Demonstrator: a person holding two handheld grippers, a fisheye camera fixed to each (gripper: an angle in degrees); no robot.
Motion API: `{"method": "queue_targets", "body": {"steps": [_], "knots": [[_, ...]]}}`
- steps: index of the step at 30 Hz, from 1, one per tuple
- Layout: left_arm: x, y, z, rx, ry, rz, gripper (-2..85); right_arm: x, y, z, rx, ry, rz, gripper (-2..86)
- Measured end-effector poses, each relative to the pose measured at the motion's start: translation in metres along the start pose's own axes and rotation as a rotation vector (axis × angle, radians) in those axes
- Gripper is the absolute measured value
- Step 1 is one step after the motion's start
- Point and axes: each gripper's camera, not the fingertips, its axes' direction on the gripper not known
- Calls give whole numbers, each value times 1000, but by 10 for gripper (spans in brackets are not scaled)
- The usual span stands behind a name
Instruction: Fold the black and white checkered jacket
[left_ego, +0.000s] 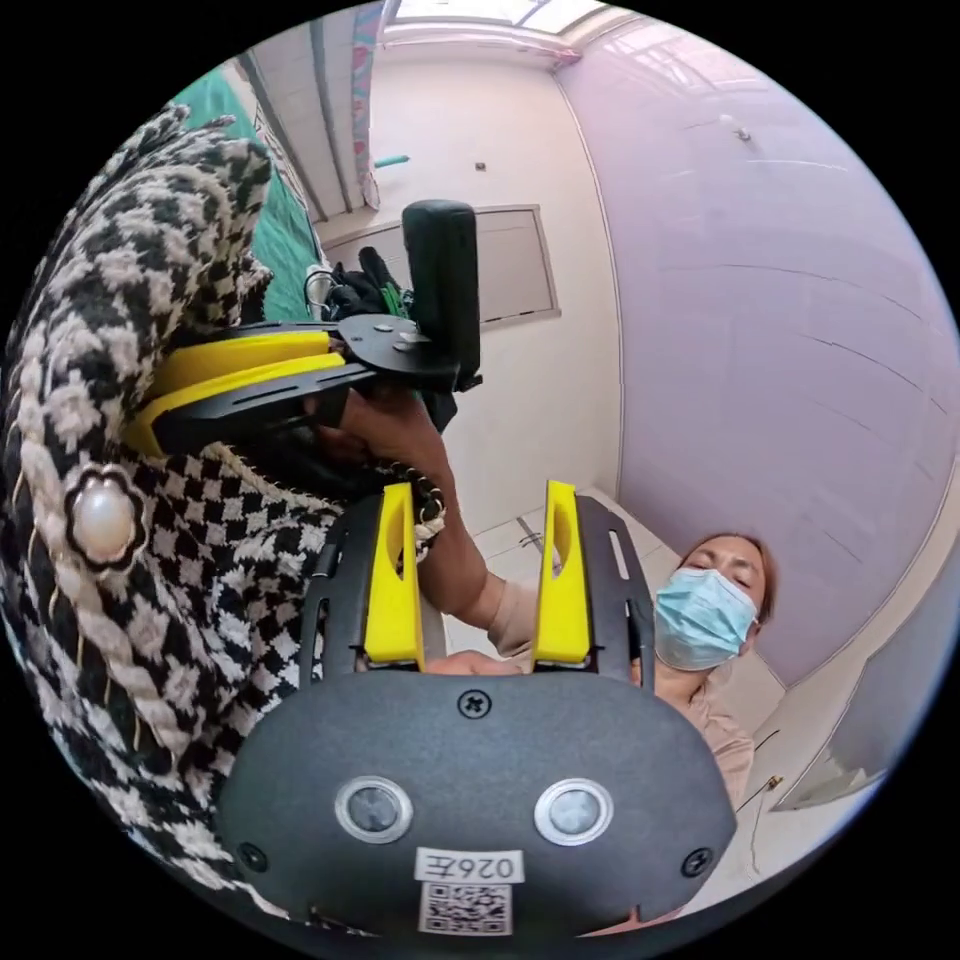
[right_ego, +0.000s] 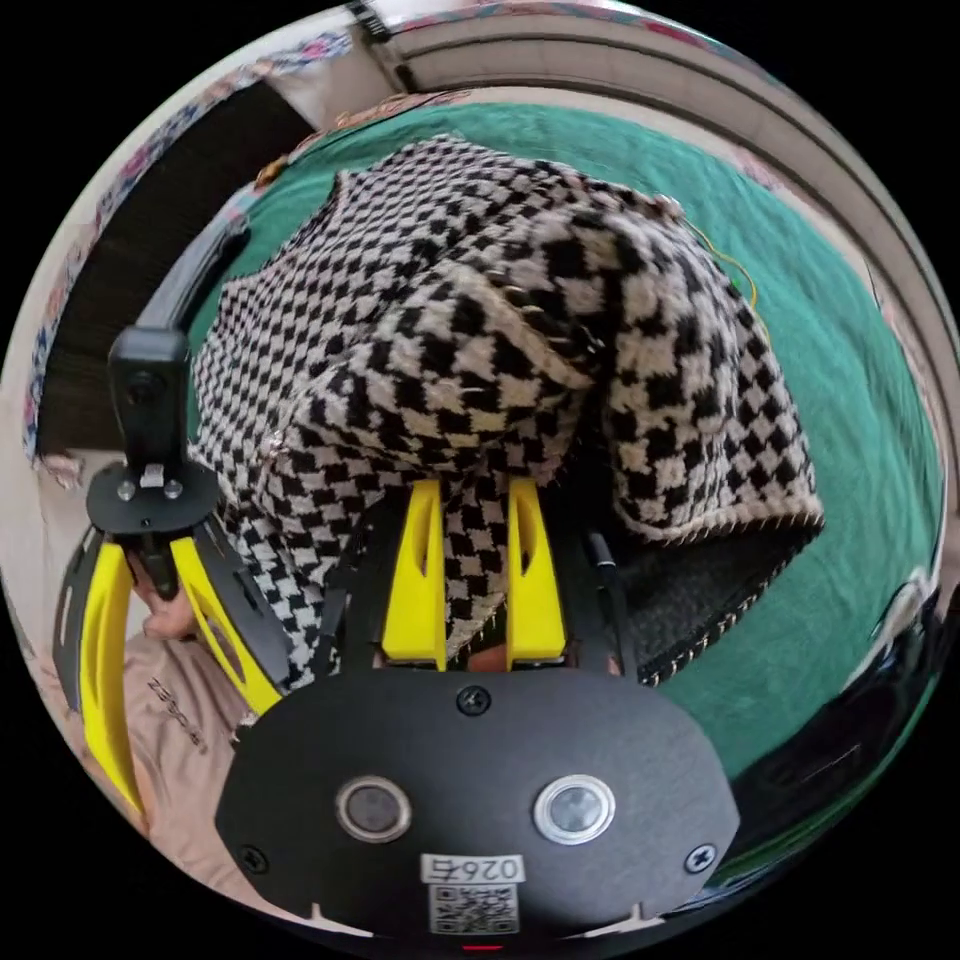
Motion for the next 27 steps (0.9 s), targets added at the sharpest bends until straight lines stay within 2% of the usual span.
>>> {"method": "queue_targets", "body": {"steps": [4,7,9,10,12,14,15,17,19,21,22,25,27], "knots": [[30,14,1,-94,-7,175,211,4,4,8,-46,60,-31,-11],[60,29,-3,-174,-107,270,211,39,33,-6,-32,114,90,-14],[80,39,-21,-191,-348,258,201,61,57,-10,-15,88,163,-14],[84,42,-28,-188,-433,253,199,74,73,-11,28,-9,190,-14],[91,51,-55,-190,-869,203,196,88,91,-9,84,-77,249,-13],[86,60,-70,-207,-1165,133,205,92,103,-10,135,89,369,-11],[77,65,-75,-229,-1266,91,211,88,108,-14,178,248,441,-10],[54,72,-78,-279,-1286,20,217,76,116,-25,313,345,468,-10],[24,77,-73,-354,-1283,-34,215,55,122,-30,499,264,380,-9],[12,74,-61,-414,-1345,-19,197,45,121,-22,552,194,304,-9],[10,71,-59,-438,-1351,-26,191,40,117,-13,559,151,250,-9],[6,62,-49,-527,-1308,-10,75,34,104,11,486,-11,81,-9],[2,54,-52,-551,-1179,-8,42,34,98,24,426,-126,6,-9]]}}
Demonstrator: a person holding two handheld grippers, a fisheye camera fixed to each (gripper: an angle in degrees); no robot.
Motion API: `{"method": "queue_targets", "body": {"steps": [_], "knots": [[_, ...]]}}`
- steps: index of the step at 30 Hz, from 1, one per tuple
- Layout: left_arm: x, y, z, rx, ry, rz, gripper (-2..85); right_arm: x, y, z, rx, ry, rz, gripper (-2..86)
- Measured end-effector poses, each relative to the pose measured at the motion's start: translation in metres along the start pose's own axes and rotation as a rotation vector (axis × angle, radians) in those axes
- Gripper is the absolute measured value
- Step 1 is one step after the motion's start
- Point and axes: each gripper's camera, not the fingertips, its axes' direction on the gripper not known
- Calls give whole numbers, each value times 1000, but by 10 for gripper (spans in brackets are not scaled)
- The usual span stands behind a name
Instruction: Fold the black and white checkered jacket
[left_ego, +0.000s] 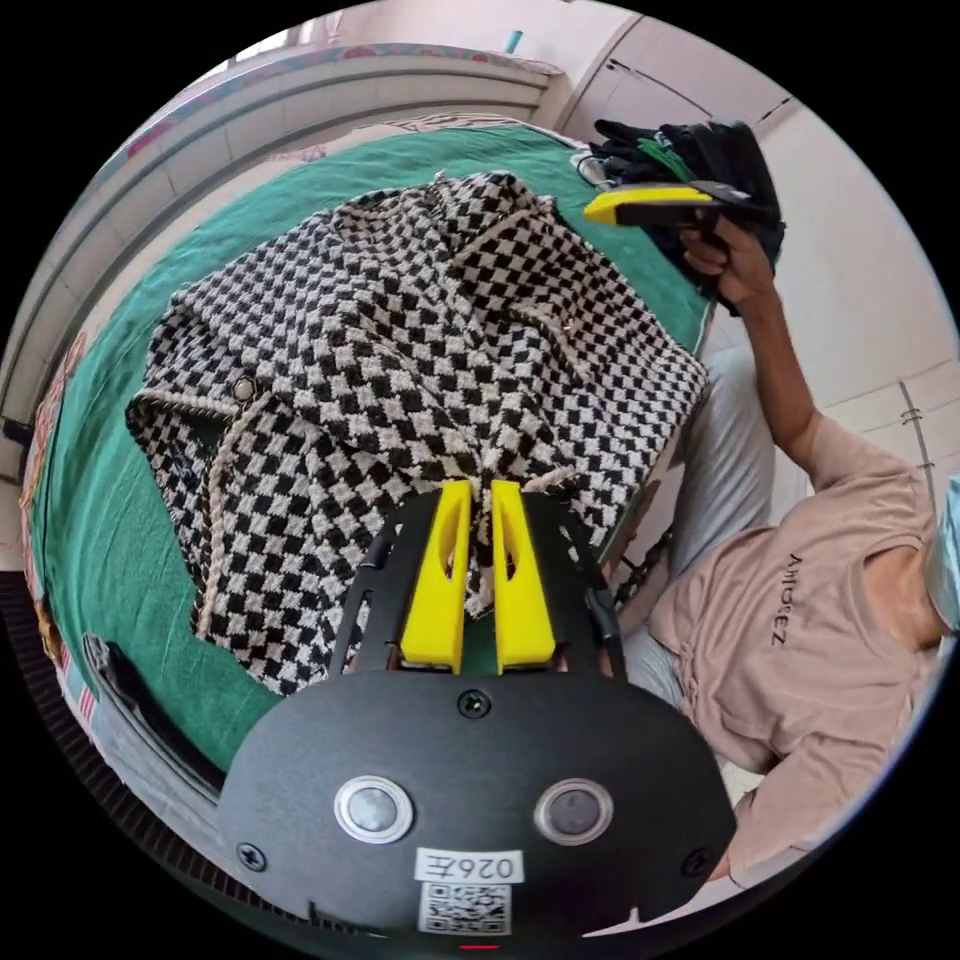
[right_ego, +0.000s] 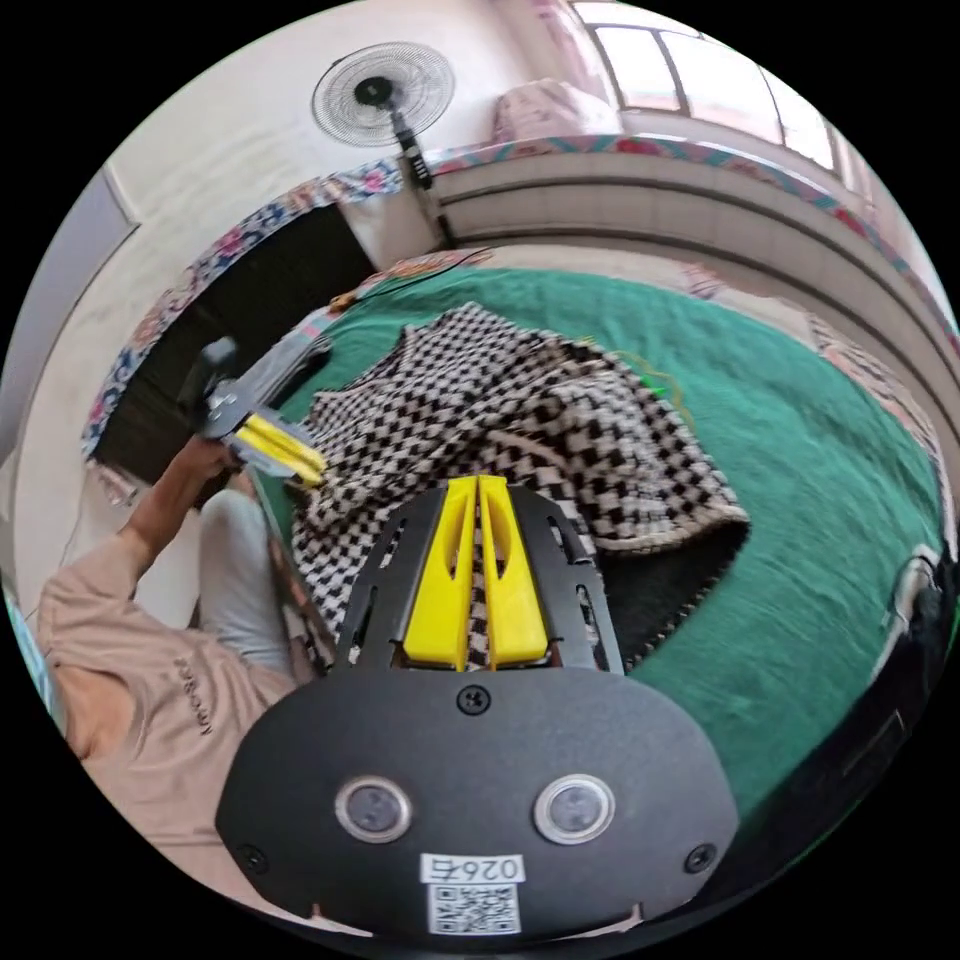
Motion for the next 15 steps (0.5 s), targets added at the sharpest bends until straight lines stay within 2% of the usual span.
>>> {"method": "queue_targets", "body": {"steps": [2,4,5,7,8,9,11,13,15], "knots": [[-15,-10,-4,5,138,23,36,5,3,8,-24,-74,-9,-9],[-39,-28,-23,82,244,18,30,12,9,13,-20,-98,-7,-9],[-60,-45,-49,193,259,-5,30,15,10,13,-14,-96,-2,-9],[-99,-65,-110,513,181,-79,34,28,16,13,25,-83,32,-8],[-129,-61,-152,805,122,-209,40,32,18,13,37,-77,44,-8],[-156,-47,-173,1053,146,-350,47,40,22,12,60,-63,65,-7],[-179,-36,-170,1239,248,-399,49,52,27,11,93,-39,94,-3],[-190,-45,-145,1182,309,-366,42,64,30,16,106,-41,97,16],[-189,-59,-91,948,237,-293,54,71,28,25,99,-57,89,33]]}}
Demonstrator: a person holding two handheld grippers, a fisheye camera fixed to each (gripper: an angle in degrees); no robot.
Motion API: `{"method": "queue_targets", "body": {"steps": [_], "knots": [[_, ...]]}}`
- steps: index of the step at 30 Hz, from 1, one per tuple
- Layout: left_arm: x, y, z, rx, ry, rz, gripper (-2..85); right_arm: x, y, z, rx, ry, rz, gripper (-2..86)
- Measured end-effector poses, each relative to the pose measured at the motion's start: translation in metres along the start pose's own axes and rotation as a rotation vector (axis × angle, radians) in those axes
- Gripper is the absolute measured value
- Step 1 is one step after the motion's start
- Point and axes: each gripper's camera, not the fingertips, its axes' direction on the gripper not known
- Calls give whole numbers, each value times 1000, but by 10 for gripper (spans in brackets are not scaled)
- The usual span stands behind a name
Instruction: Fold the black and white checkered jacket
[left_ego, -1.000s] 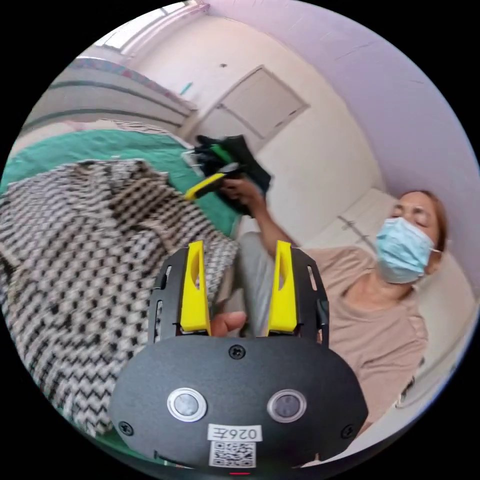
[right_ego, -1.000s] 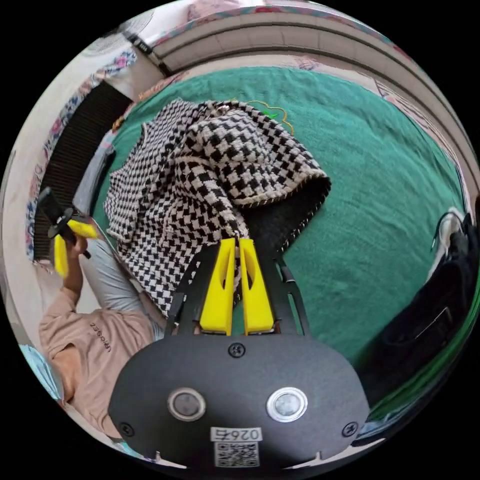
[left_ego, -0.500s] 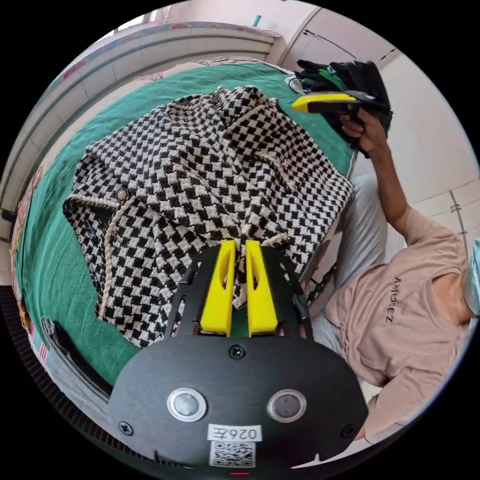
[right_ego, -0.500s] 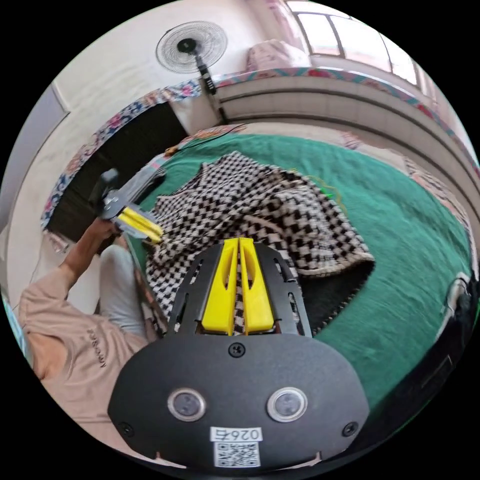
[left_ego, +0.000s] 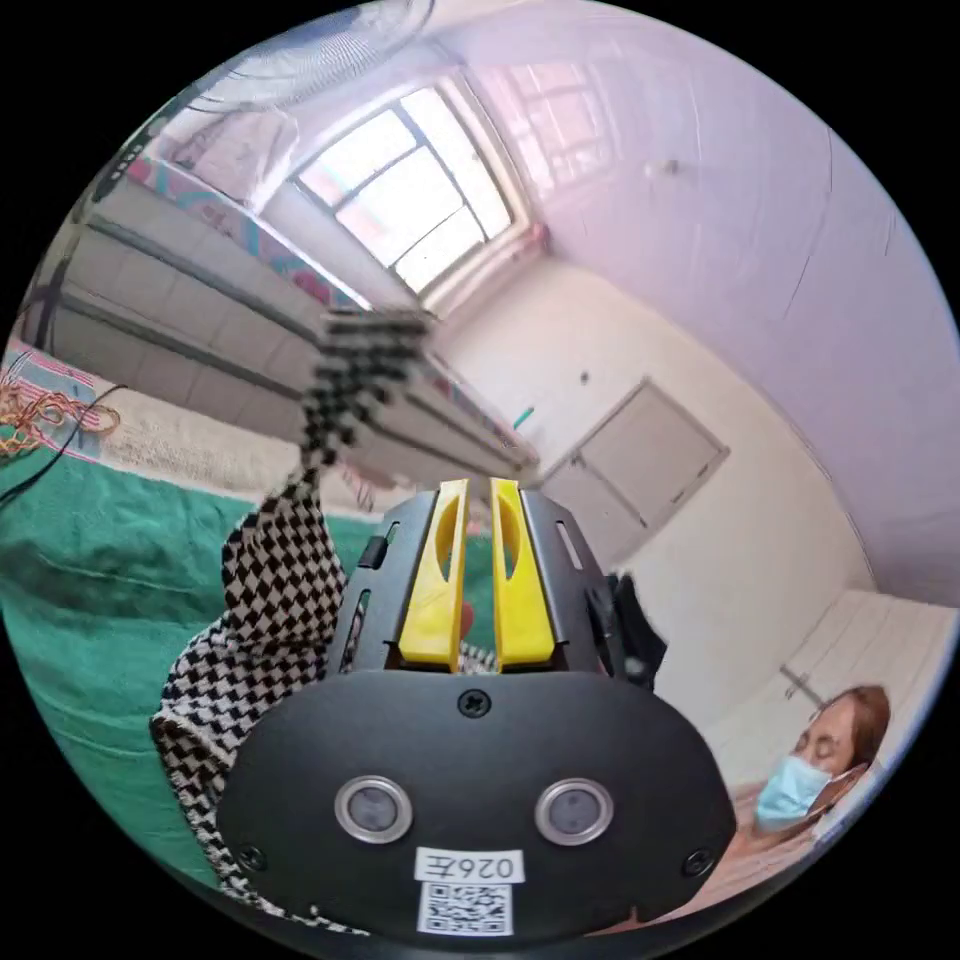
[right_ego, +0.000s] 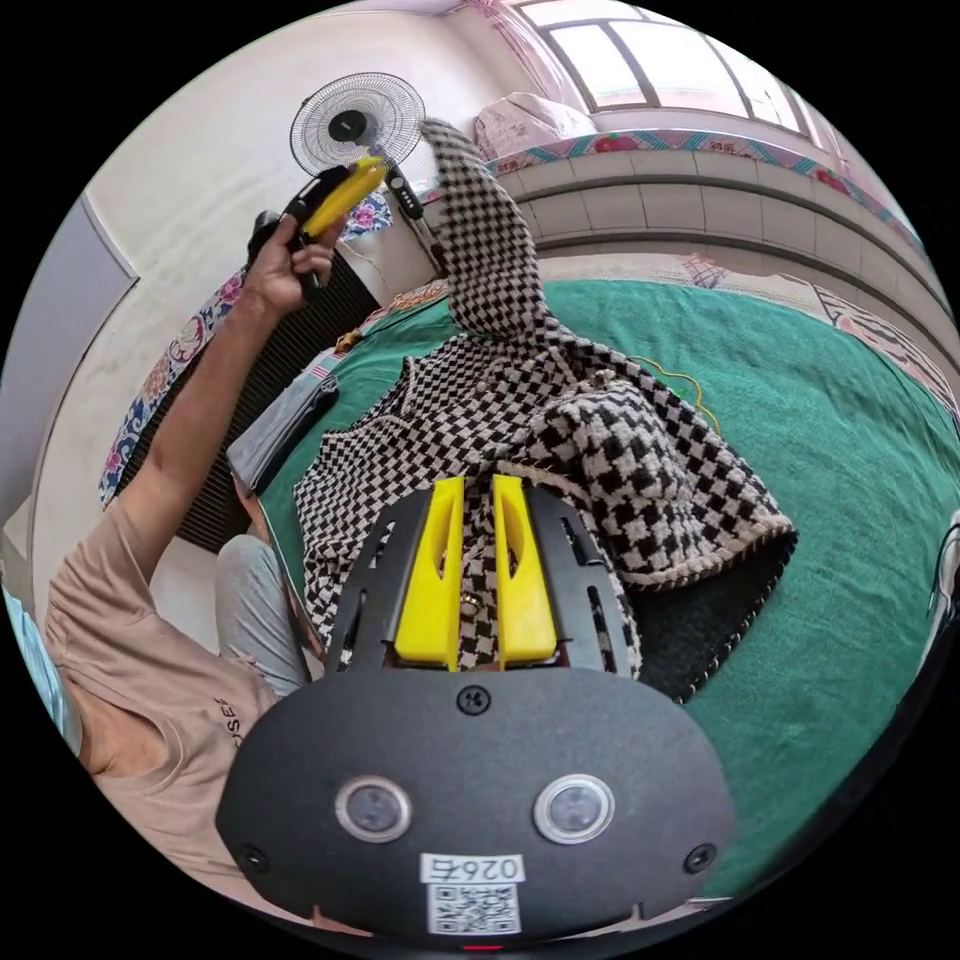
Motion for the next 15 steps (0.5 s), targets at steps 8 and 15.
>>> {"method": "queue_targets", "body": {"steps": [8,15], "knots": [[-102,137,63,-356,-123,-68,101,-10,0,66,-50,9,-128,89],[-112,180,70,-389,-73,-16,102,-46,10,127,-134,294,-431,12]]}}
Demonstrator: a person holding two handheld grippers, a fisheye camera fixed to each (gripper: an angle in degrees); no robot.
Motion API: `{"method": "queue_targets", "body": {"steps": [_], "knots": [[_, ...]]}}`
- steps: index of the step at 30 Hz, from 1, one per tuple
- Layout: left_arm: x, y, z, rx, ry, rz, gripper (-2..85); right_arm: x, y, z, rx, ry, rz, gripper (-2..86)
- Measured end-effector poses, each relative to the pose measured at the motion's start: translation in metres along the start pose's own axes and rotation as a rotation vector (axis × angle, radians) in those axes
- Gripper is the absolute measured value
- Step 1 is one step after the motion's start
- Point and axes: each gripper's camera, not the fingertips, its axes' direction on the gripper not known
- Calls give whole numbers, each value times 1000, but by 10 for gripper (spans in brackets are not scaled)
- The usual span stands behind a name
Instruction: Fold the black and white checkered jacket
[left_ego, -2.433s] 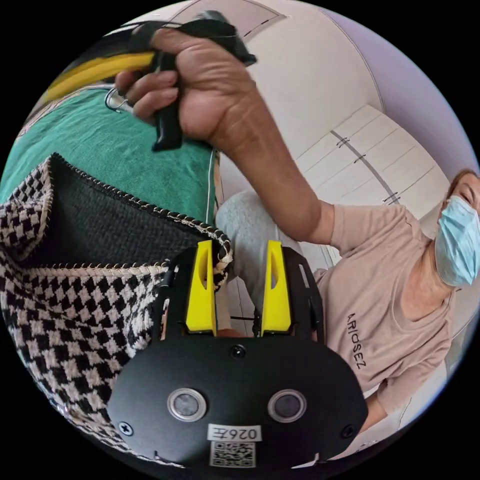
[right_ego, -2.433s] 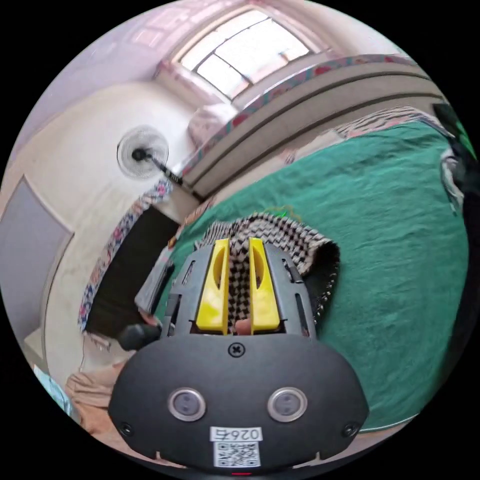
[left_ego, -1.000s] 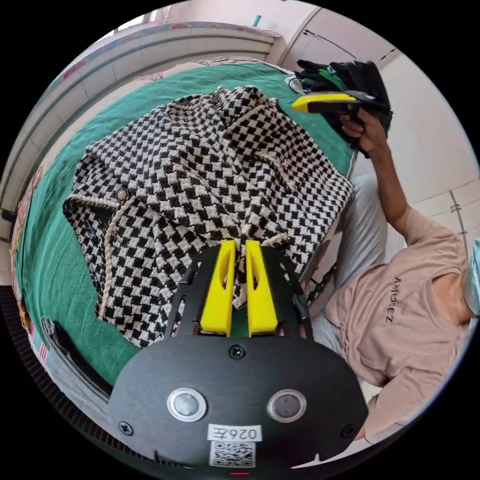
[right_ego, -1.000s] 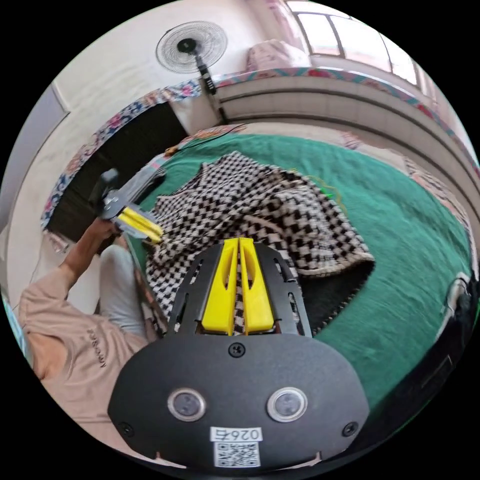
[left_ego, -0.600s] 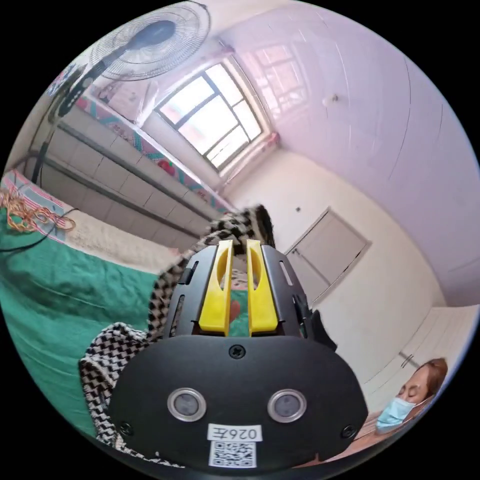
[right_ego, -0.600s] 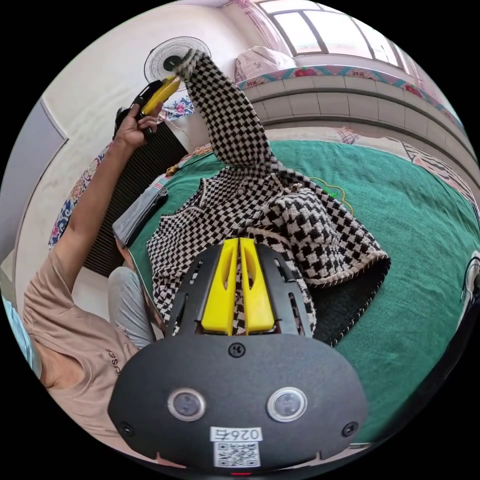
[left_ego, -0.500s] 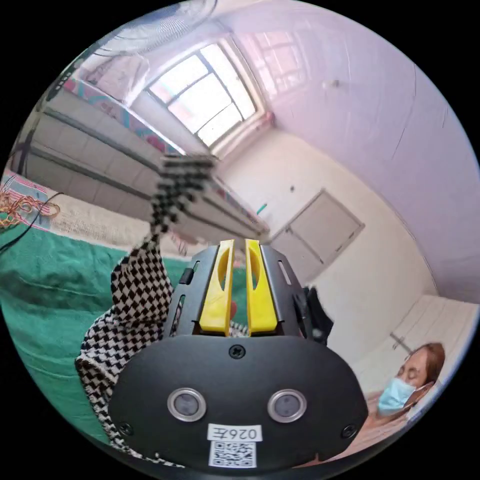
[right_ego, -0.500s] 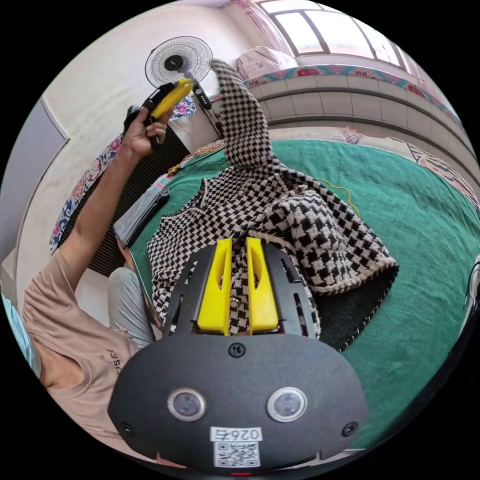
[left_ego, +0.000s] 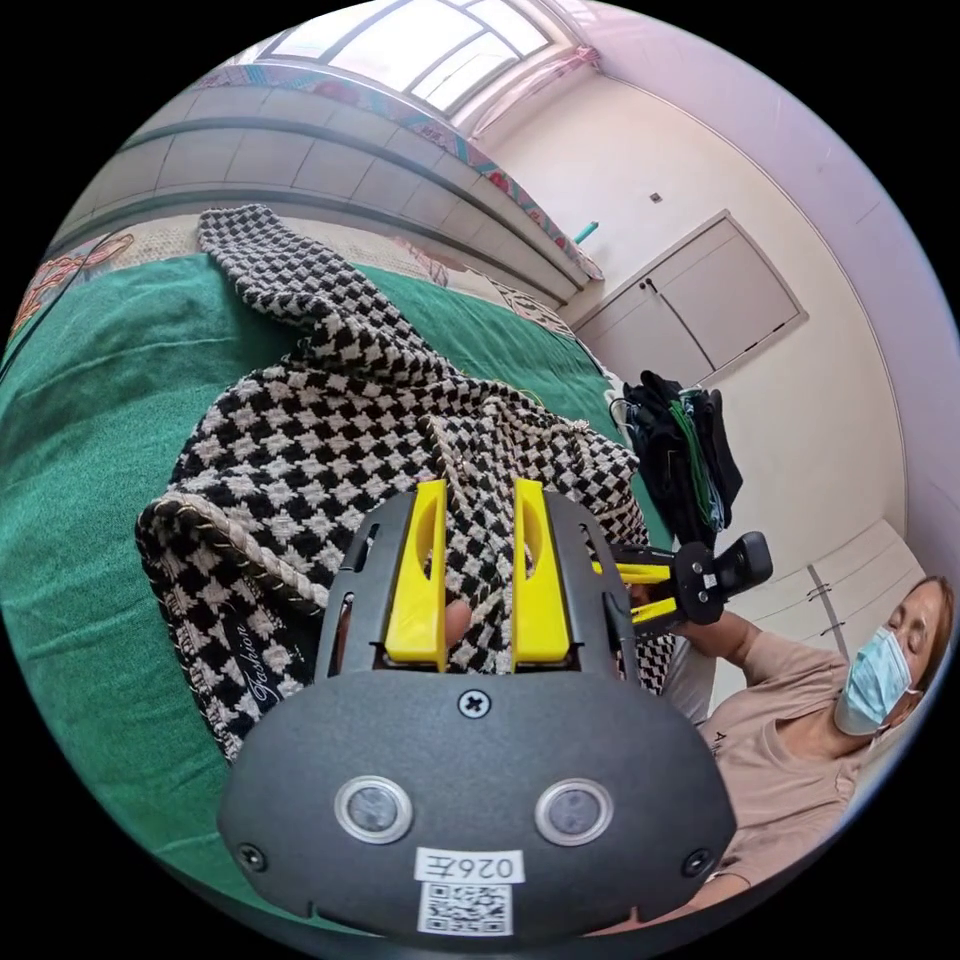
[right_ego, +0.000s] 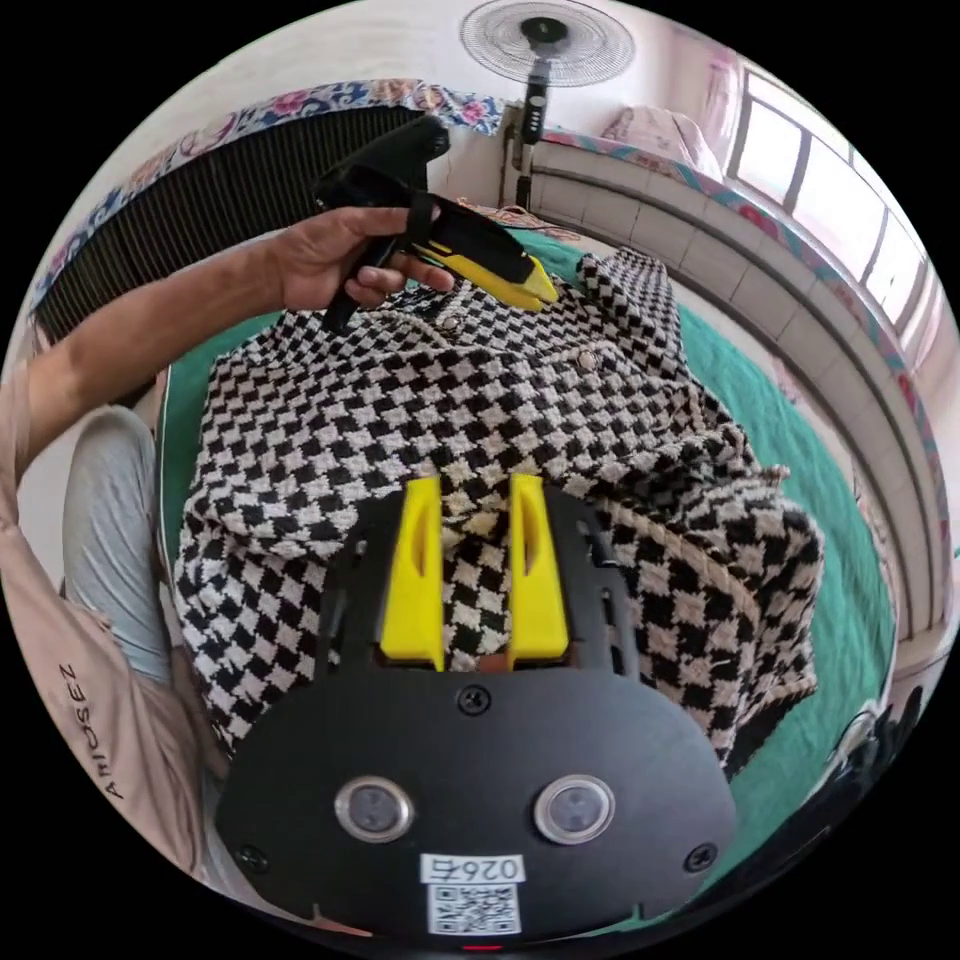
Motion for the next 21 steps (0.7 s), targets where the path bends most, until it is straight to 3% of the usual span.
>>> {"method": "queue_targets", "body": {"steps": [5,7,10,12,16,21], "knots": [[-1,16,-8,60,-9,7,98,17,10,-40,75,-80,-36,-14],[-5,22,-14,87,-40,-7,96,33,14,-75,161,-375,-123,-15],[-13,34,-21,139,-67,-45,94,29,18,-96,95,-838,-375,-16],[-19,44,-20,151,-96,-83,94,12,22,-93,-44,-843,-464,-16],[-22,58,-8,123,-142,-116,95,-4,26,-71,-340,-620,-486,-14],[-9,82,19,73,-126,-112,95,25,22,-105,-285,-700,-448,-12]]}}
